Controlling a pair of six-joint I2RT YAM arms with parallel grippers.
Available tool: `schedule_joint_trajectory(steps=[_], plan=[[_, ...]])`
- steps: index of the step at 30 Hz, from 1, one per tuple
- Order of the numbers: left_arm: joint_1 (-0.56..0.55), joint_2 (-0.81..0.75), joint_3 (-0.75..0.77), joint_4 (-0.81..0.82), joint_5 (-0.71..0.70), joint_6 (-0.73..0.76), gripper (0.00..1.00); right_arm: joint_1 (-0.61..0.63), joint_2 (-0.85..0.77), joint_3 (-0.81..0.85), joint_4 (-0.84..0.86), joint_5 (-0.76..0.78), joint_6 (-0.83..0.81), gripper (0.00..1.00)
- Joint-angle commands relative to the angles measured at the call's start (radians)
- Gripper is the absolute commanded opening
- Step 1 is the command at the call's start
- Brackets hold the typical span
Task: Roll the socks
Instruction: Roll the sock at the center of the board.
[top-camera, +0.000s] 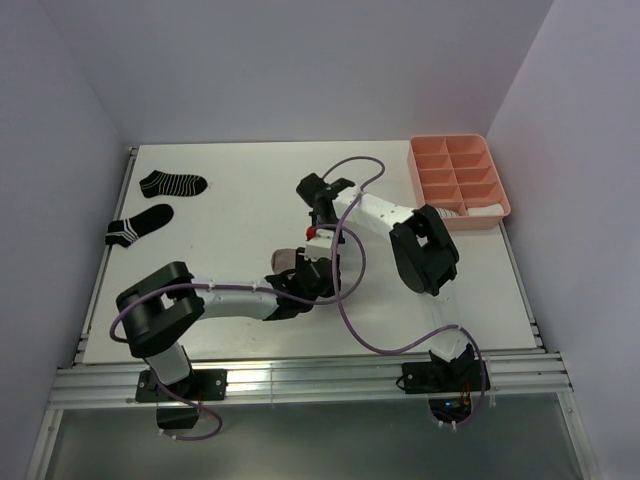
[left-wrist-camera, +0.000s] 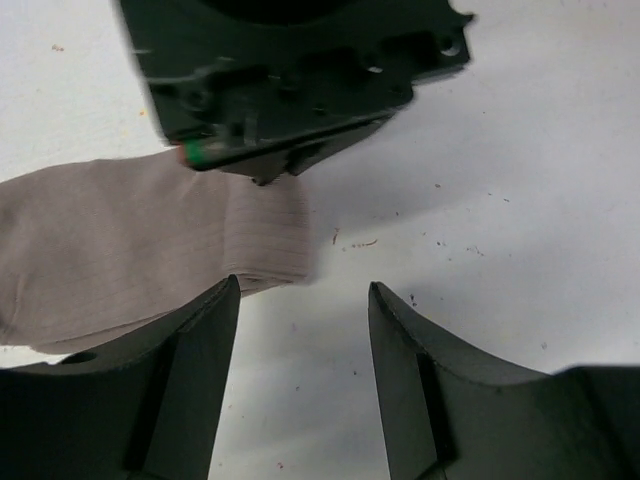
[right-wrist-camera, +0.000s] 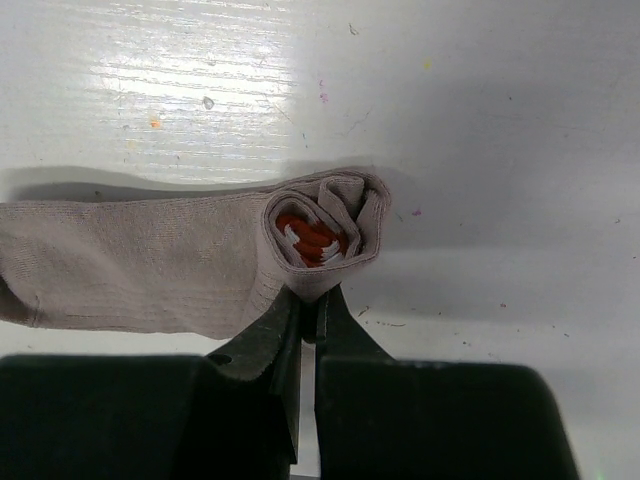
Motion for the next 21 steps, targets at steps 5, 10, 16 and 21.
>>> schedule_joint_trajectory(steps=[5,10,16,21], plan=[[-0.031,0.116,0.113,0.029,-0.182,0.09,0.6,0.006,0.072,0.033,-0.087,-0.027,0.009,0.0],[-0.044,0.175,0.162,-0.005,-0.264,0.104,0.59,0.006,0.086,0.053,-0.096,-0.059,0.001,0.0],[-0.045,0.239,0.223,-0.149,-0.291,0.031,0.5,0.006,0.092,0.059,-0.099,-0.065,0.001,0.0],[-0.05,0.259,0.248,-0.304,-0.287,-0.109,0.29,0.004,0.086,0.055,-0.089,-0.081,0.01,0.0]])
